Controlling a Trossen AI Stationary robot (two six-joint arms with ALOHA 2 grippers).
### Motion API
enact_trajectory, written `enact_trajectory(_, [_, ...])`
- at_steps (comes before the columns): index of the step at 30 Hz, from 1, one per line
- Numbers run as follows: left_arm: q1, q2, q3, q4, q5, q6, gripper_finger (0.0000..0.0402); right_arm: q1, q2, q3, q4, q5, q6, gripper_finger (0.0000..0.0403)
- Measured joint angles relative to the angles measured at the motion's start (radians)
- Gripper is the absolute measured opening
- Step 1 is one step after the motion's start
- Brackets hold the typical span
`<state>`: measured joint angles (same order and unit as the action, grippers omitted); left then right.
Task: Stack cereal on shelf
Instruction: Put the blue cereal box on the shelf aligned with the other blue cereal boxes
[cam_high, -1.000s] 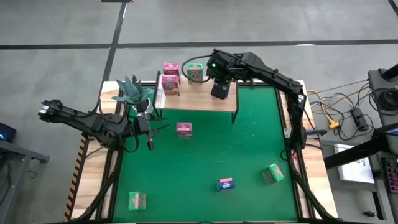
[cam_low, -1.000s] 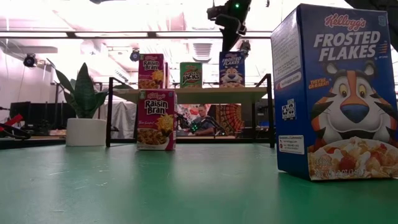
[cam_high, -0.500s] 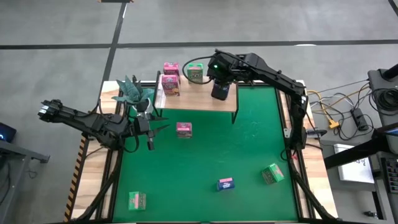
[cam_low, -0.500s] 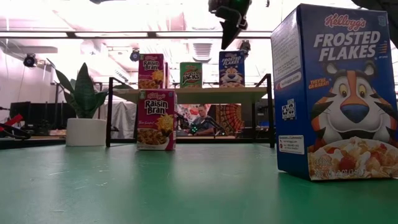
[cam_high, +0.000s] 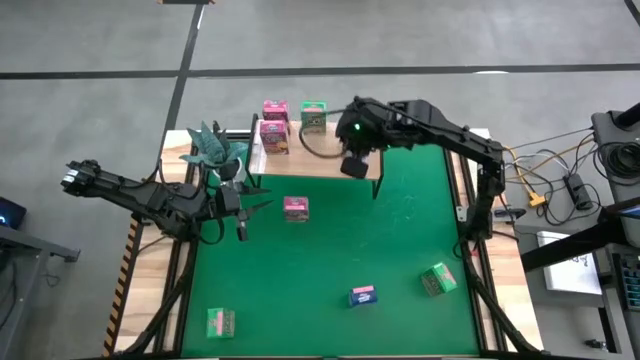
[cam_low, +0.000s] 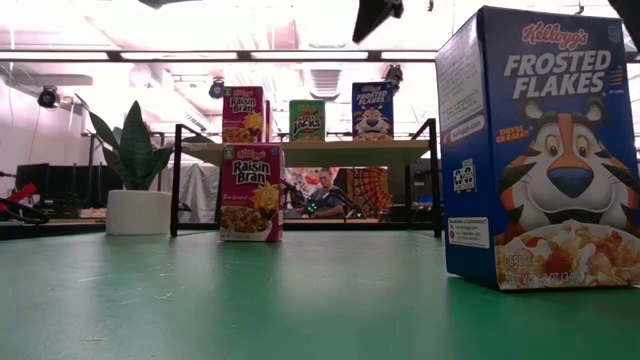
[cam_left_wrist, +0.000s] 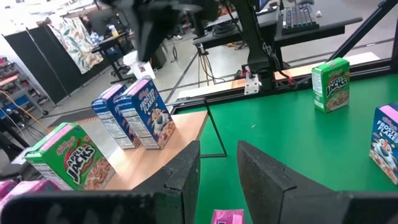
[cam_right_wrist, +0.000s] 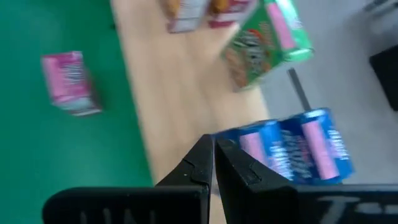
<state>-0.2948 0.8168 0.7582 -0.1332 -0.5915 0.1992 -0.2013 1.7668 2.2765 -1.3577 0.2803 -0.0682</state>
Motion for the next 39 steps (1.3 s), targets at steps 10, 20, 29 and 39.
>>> enact_trajectory(10, [0.000, 0.025, 0.000, -0.040, 0.002, -0.064, 0.0088, 0.268, -0.021, -0.044, 0.004, -0.045, 0.115, 0.0009])
enact_trajectory(20, [-0.001, 0.045, 0.000, -0.040, 0.002, -0.087, 0.0088, 0.534, -0.021, -0.207, 0.075, -0.041, 0.341, 0.0009])
enact_trajectory(29, [-0.006, 0.046, 0.000, -0.039, 0.007, -0.133, 0.0088, 0.681, -0.020, -0.397, 0.143, -0.045, 0.478, 0.0009])
enact_trajectory(39, [-0.006, 0.048, 0.000, -0.039, 0.008, -0.139, 0.0088, 0.697, -0.020, -0.531, 0.174, -0.098, 0.645, 0.0051])
